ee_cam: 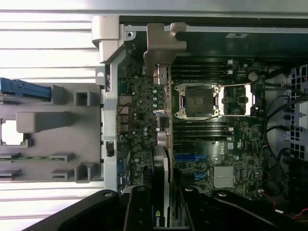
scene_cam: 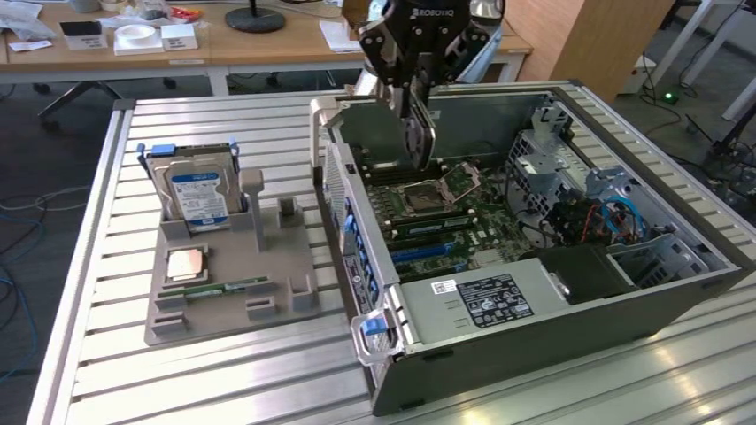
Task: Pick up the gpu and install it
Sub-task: 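Pick up the gpu and move the gpu toward the slot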
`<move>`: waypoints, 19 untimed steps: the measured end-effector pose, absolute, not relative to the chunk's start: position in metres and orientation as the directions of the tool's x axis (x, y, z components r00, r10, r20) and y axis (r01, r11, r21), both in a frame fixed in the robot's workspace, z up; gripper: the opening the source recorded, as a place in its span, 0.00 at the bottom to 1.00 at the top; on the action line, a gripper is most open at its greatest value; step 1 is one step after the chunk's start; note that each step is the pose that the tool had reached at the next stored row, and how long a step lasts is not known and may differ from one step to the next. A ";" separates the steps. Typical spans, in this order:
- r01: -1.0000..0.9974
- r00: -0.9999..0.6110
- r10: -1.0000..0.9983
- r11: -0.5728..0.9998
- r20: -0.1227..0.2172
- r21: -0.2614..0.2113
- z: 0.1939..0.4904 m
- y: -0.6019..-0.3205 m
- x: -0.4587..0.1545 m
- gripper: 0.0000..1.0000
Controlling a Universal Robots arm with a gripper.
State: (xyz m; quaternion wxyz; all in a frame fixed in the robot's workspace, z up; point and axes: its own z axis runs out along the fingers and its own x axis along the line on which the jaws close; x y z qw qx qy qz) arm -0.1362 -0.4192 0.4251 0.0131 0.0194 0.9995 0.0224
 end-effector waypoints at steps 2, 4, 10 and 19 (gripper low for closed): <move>0.038 -0.999 0.039 0.998 -0.025 0.045 0.425 -0.419 -0.128 0.27; 0.038 -0.999 0.039 0.998 -0.025 0.045 0.425 -0.418 -0.120 0.27; 0.038 -0.999 0.039 0.998 -0.025 0.045 0.425 -0.417 -0.097 0.27; 0.038 -0.999 0.039 0.998 -0.025 0.045 0.425 -0.415 -0.061 0.27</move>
